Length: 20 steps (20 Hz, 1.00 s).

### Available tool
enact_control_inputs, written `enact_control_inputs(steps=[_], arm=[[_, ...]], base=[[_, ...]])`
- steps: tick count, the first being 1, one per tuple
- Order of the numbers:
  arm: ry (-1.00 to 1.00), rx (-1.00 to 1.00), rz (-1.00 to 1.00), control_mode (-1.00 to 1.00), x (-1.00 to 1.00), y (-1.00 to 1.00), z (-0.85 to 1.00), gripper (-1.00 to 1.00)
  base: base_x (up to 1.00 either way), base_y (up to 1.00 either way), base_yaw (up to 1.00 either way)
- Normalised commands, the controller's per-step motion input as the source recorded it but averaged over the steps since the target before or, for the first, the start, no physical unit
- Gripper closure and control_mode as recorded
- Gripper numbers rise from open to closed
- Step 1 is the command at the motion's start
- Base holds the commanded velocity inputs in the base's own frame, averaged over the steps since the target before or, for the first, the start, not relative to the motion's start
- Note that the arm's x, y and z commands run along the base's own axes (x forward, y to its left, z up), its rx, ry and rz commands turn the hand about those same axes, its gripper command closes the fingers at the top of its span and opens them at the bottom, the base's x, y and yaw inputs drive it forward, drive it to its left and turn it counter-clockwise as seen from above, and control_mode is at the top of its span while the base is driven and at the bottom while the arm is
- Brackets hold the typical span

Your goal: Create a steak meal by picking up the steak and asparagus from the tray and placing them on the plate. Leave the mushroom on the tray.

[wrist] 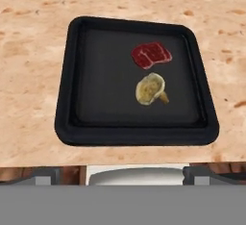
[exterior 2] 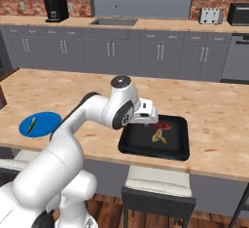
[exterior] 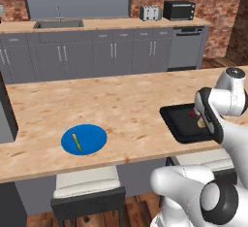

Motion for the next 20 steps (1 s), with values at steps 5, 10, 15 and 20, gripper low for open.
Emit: enact_control_inputs(steps=[5, 10, 15, 20], arm=[[0.0, 0.01, 0.0, -1.0, 0.13, -0.58, -0.05, -1.0], [0.0, 0.02, 0.0, -1.0, 0.34, -0.06, -0.01, -1.0], [0.0, 0.01, 0.0, -1.0, 0.33, 0.0, -0.14, -1.0], [0.0, 0.01, -0.05, -1.0, 0.25, 0.05, -0.31, -1.0]], base=[[0.0, 0.0, 0.0], [0.0, 0.0, 0.0], [0.0, 0.0, 0.0], [0.0, 0.0, 0.0]])
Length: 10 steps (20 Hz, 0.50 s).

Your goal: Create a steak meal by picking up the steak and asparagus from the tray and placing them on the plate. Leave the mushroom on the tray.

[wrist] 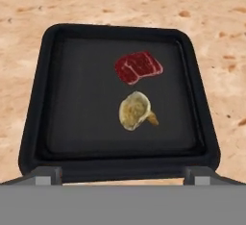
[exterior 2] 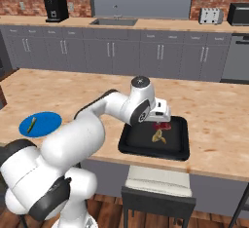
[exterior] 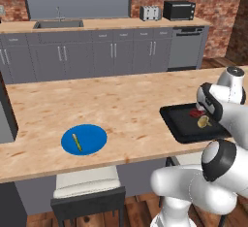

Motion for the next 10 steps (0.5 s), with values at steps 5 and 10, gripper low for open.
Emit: enact_control_inputs(steps=[5, 10], arm=[[0.0, 0.01, -0.09, -1.0, 0.37, 0.04, -0.23, -1.0], [0.0, 0.04, -0.11, -1.0, 0.46, 0.0, -0.24, -1.0]], base=[[0.0, 0.0, 0.0], [0.0, 0.0, 0.0]])
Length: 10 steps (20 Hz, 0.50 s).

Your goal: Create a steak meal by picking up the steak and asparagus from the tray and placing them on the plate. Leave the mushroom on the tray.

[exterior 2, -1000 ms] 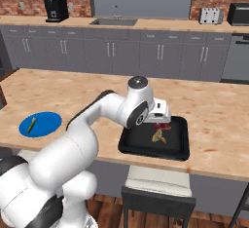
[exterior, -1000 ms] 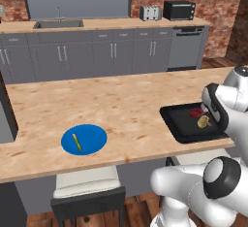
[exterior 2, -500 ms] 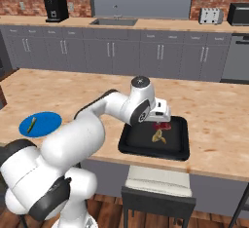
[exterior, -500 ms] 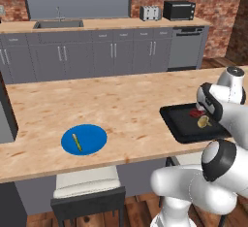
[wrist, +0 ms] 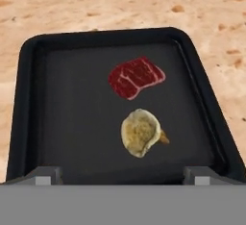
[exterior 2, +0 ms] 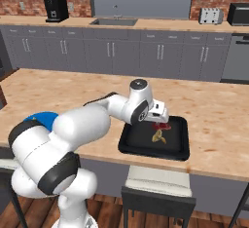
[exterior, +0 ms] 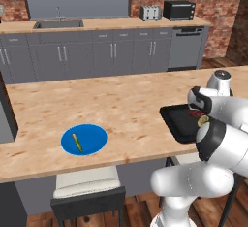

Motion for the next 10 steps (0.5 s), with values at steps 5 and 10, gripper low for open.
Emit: enact_control_inputs(steps=[5, 10], arm=[[0.0, 0.02, -0.12, -1.0, 0.33, 0.0, -0.22, -1.0], [0.0, 0.02, -0.09, -1.0, 0.33, -0.02, -0.21, -1.0]], base=[[0.0, 0.0, 0.0], [0.0, 0.0, 0.0]])
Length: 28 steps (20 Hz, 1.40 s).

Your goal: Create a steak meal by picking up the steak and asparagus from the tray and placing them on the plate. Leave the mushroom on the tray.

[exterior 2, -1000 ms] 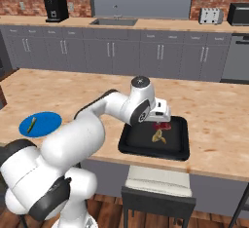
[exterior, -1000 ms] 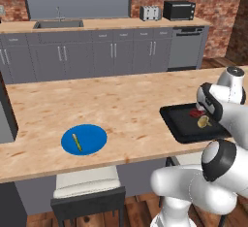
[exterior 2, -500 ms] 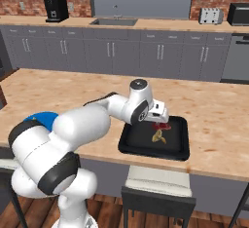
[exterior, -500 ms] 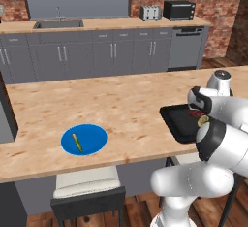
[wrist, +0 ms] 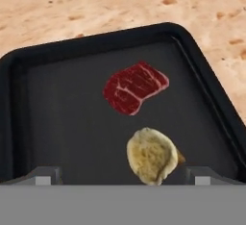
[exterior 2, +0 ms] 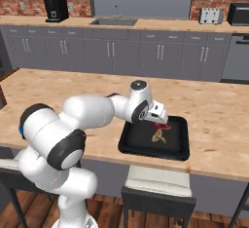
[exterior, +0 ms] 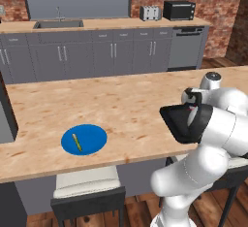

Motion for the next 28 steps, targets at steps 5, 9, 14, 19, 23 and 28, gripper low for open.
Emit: enact_control_inputs(steps=[5, 9, 14, 19, 23, 28], arm=[[0.0, 0.03, -0.08, -1.0, 0.27, -0.17, -0.22, -1.0], [0.0, 0.08, -0.11, -1.0, 0.31, -0.38, -0.21, -1.0], [0.0, 0.08, -0.11, -1.0, 0.33, -0.29, -0.14, -1.0], [0.01, 0.05, -0.05, -1.0, 0.35, 0.0, -0.01, -1.0], [0.05, 0.03, -0.06, -1.0, 0.14, -0.01, -0.12, -1.0], [0.03, 0.01, -0.08, -1.0, 0.06, -0.02, -0.2, -1.0]], base=[[0.0, 0.0, 0.0], [0.0, 0.0, 0.0], [0.0, 0.0, 0.0], [0.0, 0.0, 0.0], [0.0, 0.0, 0.0], [0.0, 0.0, 0.0]])
